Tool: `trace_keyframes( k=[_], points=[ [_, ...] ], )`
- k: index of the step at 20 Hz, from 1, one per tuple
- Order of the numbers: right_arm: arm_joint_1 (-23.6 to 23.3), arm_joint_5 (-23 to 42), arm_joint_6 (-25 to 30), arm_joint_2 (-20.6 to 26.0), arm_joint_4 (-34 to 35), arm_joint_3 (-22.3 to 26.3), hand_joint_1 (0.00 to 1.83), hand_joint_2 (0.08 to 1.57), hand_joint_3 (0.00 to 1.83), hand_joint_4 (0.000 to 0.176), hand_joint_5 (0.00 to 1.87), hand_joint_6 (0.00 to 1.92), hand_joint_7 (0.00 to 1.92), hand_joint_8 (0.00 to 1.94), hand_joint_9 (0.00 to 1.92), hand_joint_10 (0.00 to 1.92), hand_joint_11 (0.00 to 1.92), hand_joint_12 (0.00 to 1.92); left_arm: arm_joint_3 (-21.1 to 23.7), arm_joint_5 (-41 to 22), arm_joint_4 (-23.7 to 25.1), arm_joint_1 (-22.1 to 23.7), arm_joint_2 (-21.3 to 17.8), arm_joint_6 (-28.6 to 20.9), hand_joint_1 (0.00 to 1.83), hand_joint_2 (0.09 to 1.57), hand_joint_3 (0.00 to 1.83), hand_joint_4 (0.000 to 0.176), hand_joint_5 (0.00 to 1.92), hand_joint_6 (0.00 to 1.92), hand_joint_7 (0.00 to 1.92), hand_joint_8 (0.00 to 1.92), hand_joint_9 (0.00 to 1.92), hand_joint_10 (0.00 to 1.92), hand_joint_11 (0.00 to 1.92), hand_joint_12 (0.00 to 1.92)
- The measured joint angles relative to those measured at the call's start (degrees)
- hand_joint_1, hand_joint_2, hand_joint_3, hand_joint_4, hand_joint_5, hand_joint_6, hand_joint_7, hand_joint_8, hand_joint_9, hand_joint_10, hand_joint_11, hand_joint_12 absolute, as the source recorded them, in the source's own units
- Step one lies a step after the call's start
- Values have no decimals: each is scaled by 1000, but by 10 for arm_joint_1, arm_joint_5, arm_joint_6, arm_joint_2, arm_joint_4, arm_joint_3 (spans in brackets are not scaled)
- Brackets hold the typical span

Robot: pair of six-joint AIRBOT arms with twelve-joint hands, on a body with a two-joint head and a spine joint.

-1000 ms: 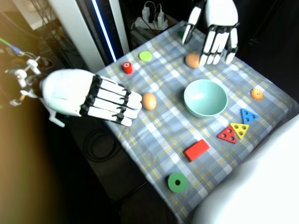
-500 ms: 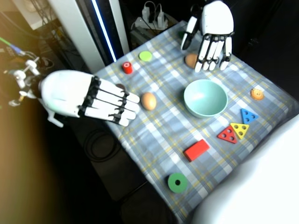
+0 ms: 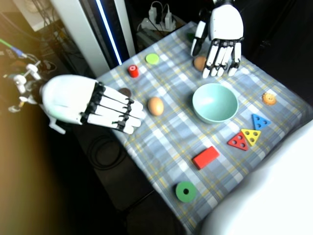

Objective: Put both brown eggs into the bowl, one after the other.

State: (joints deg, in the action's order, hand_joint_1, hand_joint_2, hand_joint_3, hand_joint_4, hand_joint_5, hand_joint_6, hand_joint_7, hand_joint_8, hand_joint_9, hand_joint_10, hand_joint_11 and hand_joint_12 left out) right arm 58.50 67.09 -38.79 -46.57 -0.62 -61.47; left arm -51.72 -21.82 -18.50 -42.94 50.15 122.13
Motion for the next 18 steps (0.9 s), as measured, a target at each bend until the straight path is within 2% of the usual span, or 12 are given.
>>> trace_keyframes(
  k=[1,2,6,8,9,10,11,13,14,18],
  points=[
    [0,0,1,0,0,0,729,1302,1,0,692,0,493,0,452,0,136,838,0,0,0,0,0,0,793,1045,1,144,539,10,749,0,684,0,0,728],
    [0,0,1,0,0,0,762,1295,0,0,691,0,497,1,458,2,146,840,-1,0,0,0,0,0,840,1019,0,134,561,3,771,3,705,4,0,765],
    [0,-1,2,0,0,0,787,1294,2,0,682,0,510,1,468,1,111,908,-7,5,-5,0,4,0,969,966,0,141,583,8,805,8,711,5,7,777],
    [0,0,2,0,0,0,771,1302,5,0,669,0,518,3,474,3,115,912,-7,8,-6,0,5,5,988,970,0,135,646,5,827,7,737,11,18,815],
    [0,-1,3,0,0,0,751,1306,5,0,662,0,512,0,460,1,105,914,-7,10,-5,0,5,6,1006,974,0,123,656,7,818,3,734,8,12,814],
    [0,0,4,0,0,0,715,1304,3,0,667,2,518,2,464,3,104,916,-7,12,-6,0,7,7,1010,969,0,128,665,9,815,1,747,12,29,822],
    [0,-1,4,0,0,0,707,1307,4,0,672,3,519,2,470,5,113,923,-7,14,-6,0,7,7,926,1000,12,133,672,9,819,2,744,10,43,827],
    [0,0,5,0,0,0,743,1301,0,0,655,0,510,0,472,4,119,932,-7,17,-7,1,7,7,841,1034,19,137,652,1,784,1,723,1,14,819],
    [0,-1,5,0,0,0,791,1293,0,0,658,1,507,0,465,1,97,936,-9,16,-8,1,8,7,856,1022,9,142,659,3,784,3,724,1,2,807],
    [3,0,7,0,0,0,727,1305,3,0,647,1,494,0,459,2,95,947,-9,16,-9,1,8,7,843,1011,1,134,670,5,817,13,762,15,37,829]
  ],
)
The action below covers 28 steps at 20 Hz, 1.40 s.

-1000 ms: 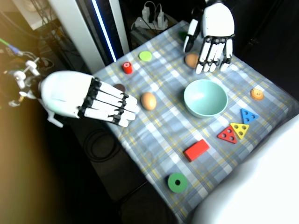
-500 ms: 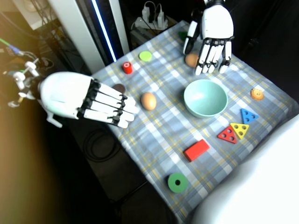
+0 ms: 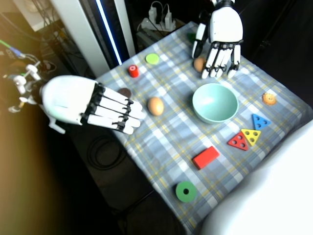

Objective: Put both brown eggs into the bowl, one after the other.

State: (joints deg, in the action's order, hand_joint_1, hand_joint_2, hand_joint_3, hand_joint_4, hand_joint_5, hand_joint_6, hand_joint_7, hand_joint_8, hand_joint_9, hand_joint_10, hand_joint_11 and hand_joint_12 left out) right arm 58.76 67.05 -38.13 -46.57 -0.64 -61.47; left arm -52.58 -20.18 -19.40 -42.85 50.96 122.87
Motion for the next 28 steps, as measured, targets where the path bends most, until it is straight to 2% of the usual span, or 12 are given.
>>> trace_keyframes(
  k=[3,6,7,8,9,10,11,12,15,19,24,28],
  points=[
    [0,0,0,0,0,0,754,1300,0,0,621,0,509,3,481,8,106,964,-2,0,-2,0,0,0,844,1029,6,135,672,3,809,7,744,4,17,820],
    [0,0,0,0,0,0,742,1299,0,0,625,2,502,0,482,6,115,976,-2,0,-6,0,0,1,862,1032,2,118,695,8,851,20,768,12,36,831],
    [0,0,0,0,0,0,753,1303,1,0,637,6,520,6,490,8,116,979,-2,0,-9,0,0,1,920,1020,0,81,766,8,894,21,807,20,59,845],
    [0,-1,0,0,0,0,768,1300,0,0,630,2,510,2,485,5,101,980,-2,-1,-10,0,3,1,1006,1077,4,157,961,730,971,20,844,19,72,889],
    [0,0,1,0,0,0,708,1322,0,0,639,1,500,0,512,6,154,964,-3,-2,-10,0,3,0,1161,1129,0,45,946,902,951,909,863,16,45,907],
    [0,0,2,0,0,0,708,1322,0,0,639,1,500,0,512,6,154,964,-3,-3,-11,1,4,0,1161,1129,0,45,946,902,951,909,863,16,45,907],
    [0,0,2,0,0,0,625,1356,0,0,651,1,498,0,568,10,265,897,-3,-2,-12,3,4,1,1210,1109,0,13,1035,786,966,1066,916,30,52,915],
    [1,0,2,0,1,0,589,1373,0,0,656,0,479,0,554,2,290,826,-3,-3,-13,3,4,1,1222,1104,0,0,1042,769,981,1086,926,32,32,907],
    [1,-1,4,0,0,0,584,1369,0,0,657,0,456,0,551,2,341,754,-3,-4,-17,3,4,1,1230,1117,2,0,1042,722,937,1212,912,21,0,867],
    [1,-1,4,0,0,0,589,1364,0,0,661,1,472,5,531,0,304,734,-3,-5,-21,3,4,1,1234,1116,0,0,995,788,981,1155,895,10,0,814],
    [4,-1,4,0,0,0,584,1351,0,0,666,2,475,1,533,1,314,735,2,-44,-36,5,2,2,1252,1089,0,0,1072,634,1042,1082,1016,46,8,893],
    [4,-1,4,0,0,0,585,1354,0,0,665,1,469,2,518,0,296,726,-15,-93,-52,49,7,1,1257,1082,0,0,1057,665,1090,995,1001,29,37,738]
  ],
)
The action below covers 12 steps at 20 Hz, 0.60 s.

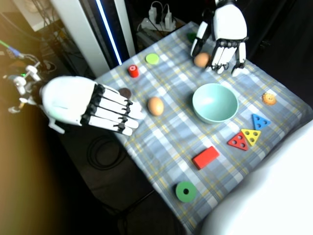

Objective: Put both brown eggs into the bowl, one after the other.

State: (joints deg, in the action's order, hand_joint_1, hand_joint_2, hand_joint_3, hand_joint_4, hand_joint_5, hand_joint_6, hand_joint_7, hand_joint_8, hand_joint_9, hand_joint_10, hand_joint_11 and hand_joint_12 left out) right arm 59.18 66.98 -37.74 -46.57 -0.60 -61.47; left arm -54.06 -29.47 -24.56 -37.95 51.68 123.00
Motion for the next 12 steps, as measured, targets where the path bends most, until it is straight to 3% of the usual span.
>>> trace_keyframes(
  k=[1,2,3,5,7,10,11,12],
  points=[
    [0,0,0,0,0,0,585,1354,0,0,665,1,469,2,518,0,296,726,-5,-2,-4,4,2,0,1257,1082,0,0,1057,665,1090,995,1001,29,37,738],
    [0,0,0,0,0,-1,632,1357,0,0,660,0,458,0,495,0,257,710,-22,-13,-16,21,13,1,1282,1056,0,0,1129,502,1140,943,1012,31,5,919],
    [0,0,0,0,0,-1,632,1357,0,0,660,0,458,0,495,0,257,710,-31,-14,-19,33,20,2,1282,1056,0,0,1129,502,1140,943,1012,31,5,919],
    [0,0,0,-1,0,-3,651,1350,0,0,671,3,473,4,498,2,261,718,-49,-14,-18,65,43,2,1249,1098,0,0,1018,726,1041,1077,943,23,0,862],
    [0,0,0,-4,0,-8,660,1352,1,0,672,2,473,5,504,1,239,801,-72,-2,-14,87,68,0,1251,1078,0,0,1011,788,1125,888,1043,46,68,946],
    [0,0,0,-8,-3,-9,683,1346,0,0,687,5,482,4,503,0,235,814,-138,28,-49,108,126,0,1269,1063,0,0,1057,667,1163,864,1084,39,104,924],
    [0,0,0,-10,-8,-10,704,1348,0,0,698,6,491,5,508,2,240,808,-156,43,-65,110,139,1,1243,1090,6,0,990,800,1091,963,1026,12,81,917],
    [0,0,1,-12,-11,-12,695,1349,0,0,706,2,487,1,511,1,258,772,-166,52,-73,112,146,2,1246,1091,0,0,1006,772,1090,972,1016,7,85,896]
  ],
)
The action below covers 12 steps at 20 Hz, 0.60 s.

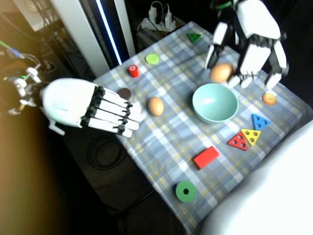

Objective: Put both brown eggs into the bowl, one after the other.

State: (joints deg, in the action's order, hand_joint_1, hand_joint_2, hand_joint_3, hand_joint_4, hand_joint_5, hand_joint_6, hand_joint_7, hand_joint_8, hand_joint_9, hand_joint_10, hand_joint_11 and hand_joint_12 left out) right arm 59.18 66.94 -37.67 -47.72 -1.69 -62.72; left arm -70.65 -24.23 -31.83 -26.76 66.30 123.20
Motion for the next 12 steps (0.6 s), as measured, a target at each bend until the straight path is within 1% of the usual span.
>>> trace_keyframes(
  k=[1,2,3,4,6,7,8,9,10,11,12],
  points=[
    [0,-1,0,-2,2,-2,690,1351,0,0,705,0,483,0,514,2,265,764,-14,13,-8,4,9,0,1247,1082,0,0,1029,741,1099,949,1018,6,93,910],
    [0,-1,0,-5,3,-5,668,1357,3,0,704,0,486,1,522,4,280,761,-26,22,-13,8,17,0,1254,1080,0,0,1059,668,1091,982,1035,11,89,1051],
    [0,-2,0,-5,3,-5,638,1360,3,0,709,1,503,5,527,4,283,753,-35,24,-14,9,23,0,1260,1087,0,0,1081,597,1046,1087,1045,16,72,1226],
    [0,-2,0,-6,2,-5,664,1353,0,0,715,3,510,5,532,5,292,748,-42,26,-15,10,30,0,1250,1097,1,0,1073,620,1008,1141,1017,6,20,1325],
    [0,-2,0,-7,0,-5,689,1350,0,0,711,0,507,1,523,0,280,733,-47,40,-14,10,38,0,1233,1126,1,0,1038,693,918,1271,934,5,0,1337],
    [0,-2,0,-7,0,-5,687,1350,0,0,709,0,503,0,524,1,284,733,-47,44,-12,10,42,0,1202,1153,8,0,954,872,870,1307,886,15,0,1313],
    [0,-2,0,-7,1,-5,663,1349,0,0,704,0,502,0,524,1,283,730,-46,48,-10,10,43,0,996,1179,0,132,861,1123,818,706,852,7,0,1285],
    [0,-2,0,-7,1,-5,655,1344,0,0,701,0,502,0,533,4,295,737,-46,51,-8,10,43,0,931,1208,0,167,797,1242,874,342,834,5,0,1257],
    [0,-2,0,-7,2,-5,675,1345,0,0,699,0,501,0,536,4,297,745,-46,52,-8,10,43,0,896,1232,0,174,749,1318,905,157,805,3,0,1215],
    [0,-2,0,-7,2,-5,680,1345,0,0,697,0,494,0,530,2,294,746,-46,52,-8,10,43,0,716,1213,0,61,781,535,930,83,818,8,35,1194],
    [0,-2,1,-7,1,-5,688,1347,0,0,703,0,504,0,534,1,317,701,-46,52,-7,10,43,0,737,1194,0,6,876,178,954,45,844,14,78,1126]
  ],
)
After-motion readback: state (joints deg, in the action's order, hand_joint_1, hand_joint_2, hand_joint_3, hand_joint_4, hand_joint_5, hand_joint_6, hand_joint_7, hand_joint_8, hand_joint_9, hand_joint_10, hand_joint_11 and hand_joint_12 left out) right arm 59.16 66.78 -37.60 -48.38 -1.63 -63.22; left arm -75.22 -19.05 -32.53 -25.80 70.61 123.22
